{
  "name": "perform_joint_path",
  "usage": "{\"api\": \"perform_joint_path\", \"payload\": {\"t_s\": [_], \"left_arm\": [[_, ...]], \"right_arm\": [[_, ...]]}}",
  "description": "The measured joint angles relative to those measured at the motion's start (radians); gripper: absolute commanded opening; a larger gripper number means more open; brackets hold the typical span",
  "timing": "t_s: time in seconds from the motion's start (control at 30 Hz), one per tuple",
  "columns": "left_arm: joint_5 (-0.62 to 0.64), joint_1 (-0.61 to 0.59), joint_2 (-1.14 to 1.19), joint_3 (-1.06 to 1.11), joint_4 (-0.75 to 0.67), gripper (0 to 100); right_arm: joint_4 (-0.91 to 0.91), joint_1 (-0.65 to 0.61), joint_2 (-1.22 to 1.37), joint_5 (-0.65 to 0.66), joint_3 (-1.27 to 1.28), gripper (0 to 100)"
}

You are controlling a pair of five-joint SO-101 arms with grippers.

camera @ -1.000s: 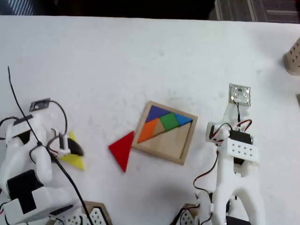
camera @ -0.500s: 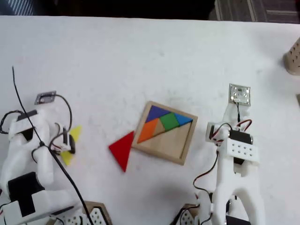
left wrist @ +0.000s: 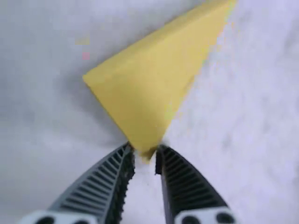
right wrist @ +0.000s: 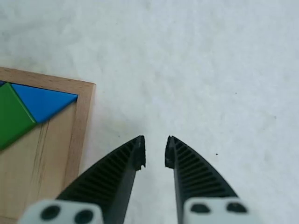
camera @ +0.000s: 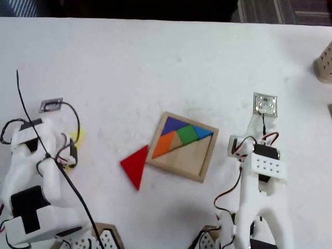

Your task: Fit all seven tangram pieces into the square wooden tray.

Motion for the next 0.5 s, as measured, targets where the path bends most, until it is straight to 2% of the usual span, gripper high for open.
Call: {"api": "perform_joint_path", "payload": {"t_s": [0.5], "left_arm": [[0.003,-0.002,-0.262,0.005,0.021,2]], "right_arm": [[0.000,0.000,0.000,0.000,0.000,8.0]]}}
